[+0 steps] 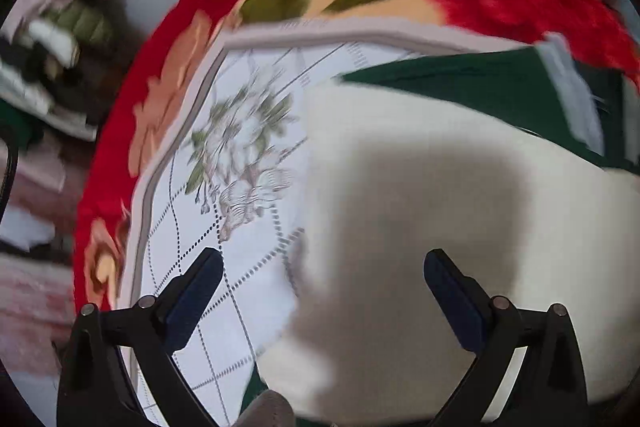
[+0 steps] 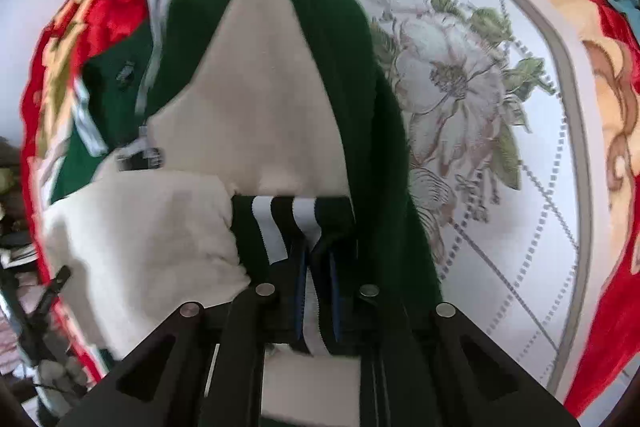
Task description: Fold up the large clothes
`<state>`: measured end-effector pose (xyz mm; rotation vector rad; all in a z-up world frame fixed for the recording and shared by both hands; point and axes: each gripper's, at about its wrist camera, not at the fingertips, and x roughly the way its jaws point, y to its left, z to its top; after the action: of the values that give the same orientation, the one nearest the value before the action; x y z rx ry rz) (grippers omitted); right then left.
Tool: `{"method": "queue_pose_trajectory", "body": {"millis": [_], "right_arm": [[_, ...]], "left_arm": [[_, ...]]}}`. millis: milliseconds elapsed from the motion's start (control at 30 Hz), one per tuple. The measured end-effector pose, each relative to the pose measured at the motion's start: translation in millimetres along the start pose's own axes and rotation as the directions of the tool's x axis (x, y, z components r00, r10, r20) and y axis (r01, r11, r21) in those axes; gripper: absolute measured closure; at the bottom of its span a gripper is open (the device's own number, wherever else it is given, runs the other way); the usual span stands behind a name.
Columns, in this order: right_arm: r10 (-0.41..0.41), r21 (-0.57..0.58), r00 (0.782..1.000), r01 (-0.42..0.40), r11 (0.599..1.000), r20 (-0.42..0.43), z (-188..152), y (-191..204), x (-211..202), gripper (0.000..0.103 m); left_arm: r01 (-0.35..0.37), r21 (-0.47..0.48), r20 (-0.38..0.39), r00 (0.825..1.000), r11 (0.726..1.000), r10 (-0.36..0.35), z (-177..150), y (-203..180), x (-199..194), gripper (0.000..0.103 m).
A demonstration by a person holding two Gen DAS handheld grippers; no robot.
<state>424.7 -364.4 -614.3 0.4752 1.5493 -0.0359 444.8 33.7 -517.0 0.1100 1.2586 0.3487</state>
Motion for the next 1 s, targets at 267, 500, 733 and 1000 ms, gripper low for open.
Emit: {"method": "queue_pose_trajectory", "body": {"millis": [267, 500, 733, 1000], "right_arm": [[-0.139, -0.272, 0.977, 0.091, 0.958, -0.164, -88, -11, -9, 0.051], [-0.177, -0.150, 0.984, 0.170, 0.974, -0.033, -96, -55, -5, 0.086], [-0.048, 0.258, 0.993, 0.074, 0.963, -0.106, -90, -176, 1, 0.090], [-0.160, 0.000, 0.984, 0.160, 0.987, -0.081, -83, -164, 11, 0.081]], "left_arm": [[0.112, 0.139, -0.013, 0.994, 0.984, -0.111, -62, -87, -60, 0.000], [0.081, 0.217, -0.073, 0.995, 0.973, -0.067, -104, -143, -44, 0.000], [0.048, 0.147, -0.105, 0.994, 0.988, -0.032, -110, -138, -42, 0.000], [-0.045, 0.100, -0.054, 0.997, 0.994, 0.051, -109, -114, -60, 0.000]]}}
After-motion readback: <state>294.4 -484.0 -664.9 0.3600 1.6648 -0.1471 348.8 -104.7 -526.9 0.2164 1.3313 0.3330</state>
